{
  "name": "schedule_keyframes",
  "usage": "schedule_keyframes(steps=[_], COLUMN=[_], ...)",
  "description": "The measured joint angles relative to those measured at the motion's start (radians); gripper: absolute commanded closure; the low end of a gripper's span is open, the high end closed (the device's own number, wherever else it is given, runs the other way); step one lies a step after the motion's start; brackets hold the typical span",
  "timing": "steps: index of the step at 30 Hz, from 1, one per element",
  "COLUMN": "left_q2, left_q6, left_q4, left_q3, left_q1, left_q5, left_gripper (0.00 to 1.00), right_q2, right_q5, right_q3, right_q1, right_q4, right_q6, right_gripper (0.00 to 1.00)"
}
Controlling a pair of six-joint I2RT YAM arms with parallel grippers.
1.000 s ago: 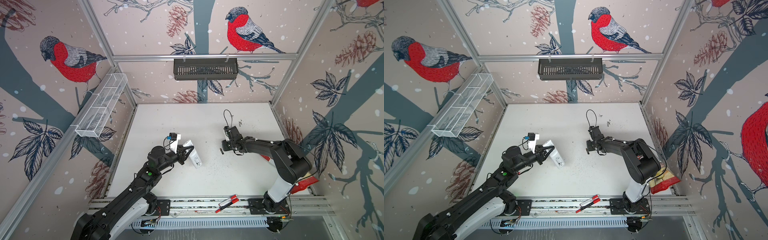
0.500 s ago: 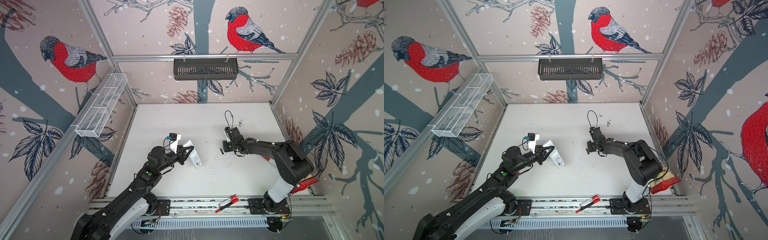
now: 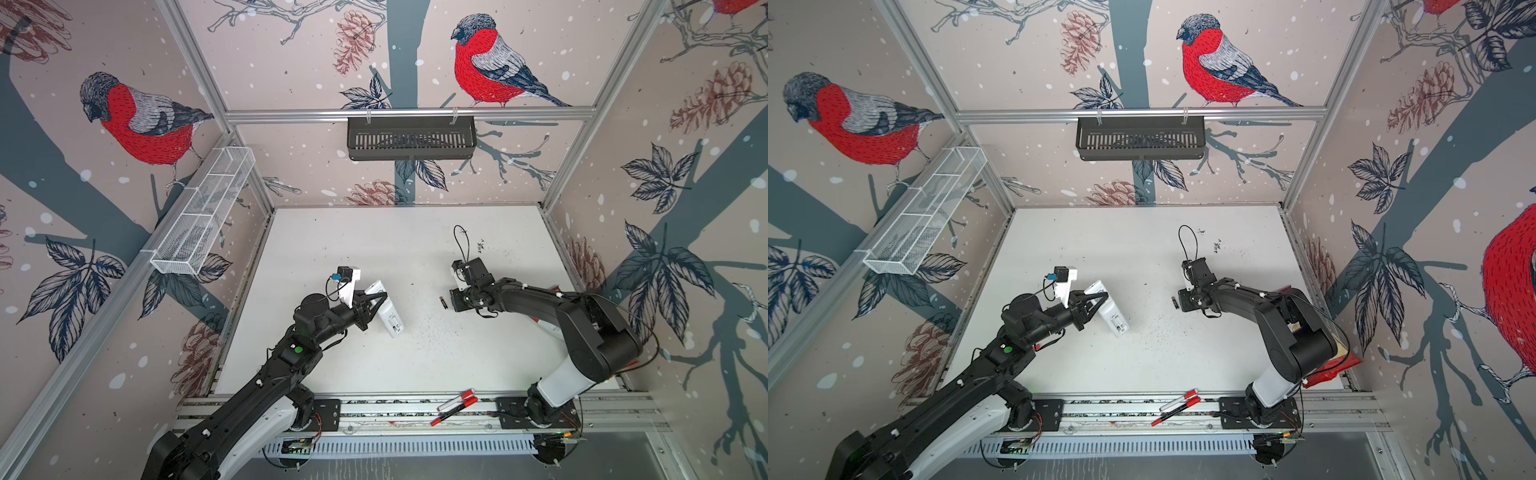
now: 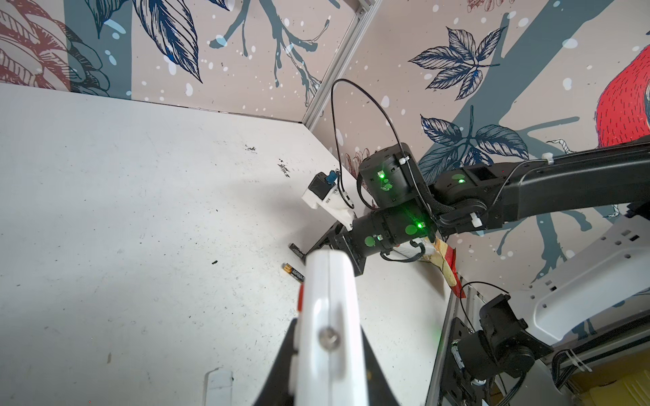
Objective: Load the batteries into the remote control
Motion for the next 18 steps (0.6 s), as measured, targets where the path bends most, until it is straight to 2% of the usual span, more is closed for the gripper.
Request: schedule_keyframes(steps=[8,12,18], left_q2=[0.003,0.006,0.008], left_q6=[-0.016,-0.017,-0.024], left_q4=[0.001,0.001,0.005], left_q3=[-0.013,-0.013,-0.017], left_q1=[0.000,0.000,0.000], left_q5=[0.000,0.001,0.003], left_gripper=[1.00,1.00,1.00], right_q2=[-0.161,-0.189,-0.224], right_q5=[-0.074,-0.100,-0.123], right_q3=[-0.060,-0.070,-0.086], right_q1=[0.041,0.066,0.194], right_q4=[0.002,0.014,0.053], right_q6=[-0.083,-0.115,-0.153], right_gripper=[0.87,0.87,0.87])
